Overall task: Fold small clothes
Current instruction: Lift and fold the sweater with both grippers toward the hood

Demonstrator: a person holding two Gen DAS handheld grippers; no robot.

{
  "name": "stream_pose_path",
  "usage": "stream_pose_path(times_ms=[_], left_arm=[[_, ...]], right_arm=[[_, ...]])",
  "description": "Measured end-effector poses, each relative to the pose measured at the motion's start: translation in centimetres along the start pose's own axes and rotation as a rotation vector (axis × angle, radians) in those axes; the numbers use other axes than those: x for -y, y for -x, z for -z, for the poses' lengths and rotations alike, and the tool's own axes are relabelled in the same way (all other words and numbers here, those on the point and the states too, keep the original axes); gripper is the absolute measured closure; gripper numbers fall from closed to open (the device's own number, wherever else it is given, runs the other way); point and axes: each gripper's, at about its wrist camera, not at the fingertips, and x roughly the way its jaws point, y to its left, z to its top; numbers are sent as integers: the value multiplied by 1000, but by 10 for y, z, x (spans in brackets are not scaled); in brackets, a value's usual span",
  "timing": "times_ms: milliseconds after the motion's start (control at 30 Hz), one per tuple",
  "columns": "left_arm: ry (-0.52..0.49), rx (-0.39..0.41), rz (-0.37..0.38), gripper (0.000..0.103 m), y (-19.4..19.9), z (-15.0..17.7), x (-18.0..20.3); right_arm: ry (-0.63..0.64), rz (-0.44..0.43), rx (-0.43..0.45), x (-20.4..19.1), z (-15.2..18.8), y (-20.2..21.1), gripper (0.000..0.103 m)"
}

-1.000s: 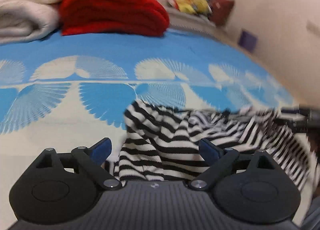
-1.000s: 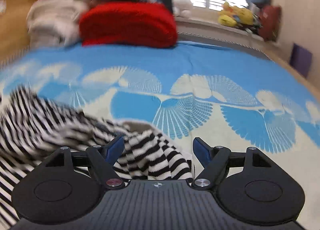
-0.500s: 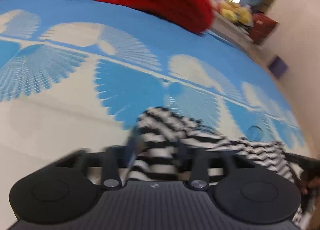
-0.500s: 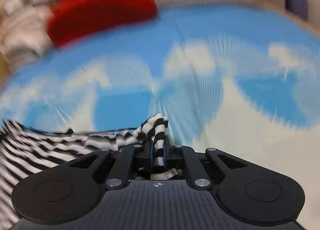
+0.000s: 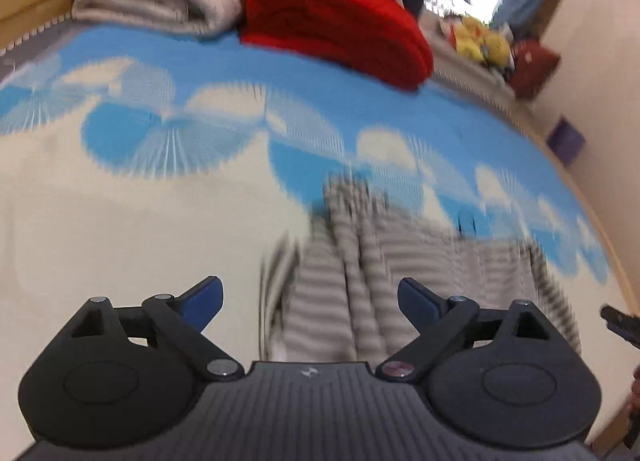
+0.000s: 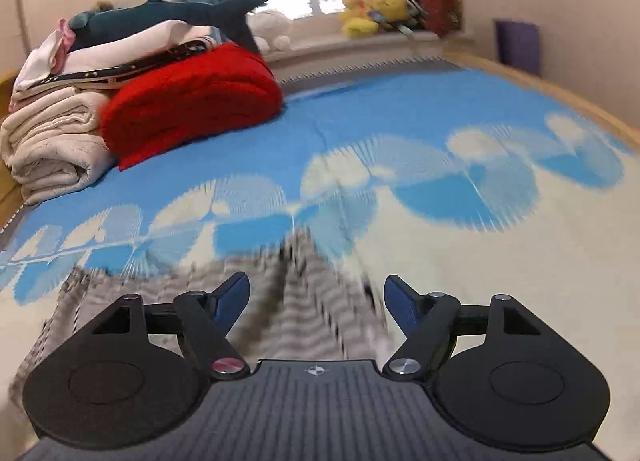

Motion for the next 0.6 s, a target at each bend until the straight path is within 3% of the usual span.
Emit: stream_pose_path(times_ms=[100,200,267,300,333,367,400,533,600], left_arm=[[-10,-44,0,7,-8,44,2],[-22,-76,-21,8,-25,67,0],[-38,-75,12,21,-29,69,0],[-59,-65,59,43,-29,70,0],[-75,-61,80,73,-29,70,0],[-83,-66,75,84,-30,70,0],[-76,-66,73,88,-30,68,-3],[-25,-6,107,93,-7,59,-20],[-16,-22,103,94,-7,57,-32]], right_arm=[[-23,75,-78,5,43,-1,28],[54,120,-143,6,61,-12,28],[80,131,-145,10,65,-12,28],[73,125,-150,13,65,-14,29],[65,103,-160,17,66,-14,35],[65,70,-174,19,67,-14,68],[79,47,-178,20,66,-16,93],[-20,23,-55,41,53,10,94],[-122,1,-50,63,50,14,95]])
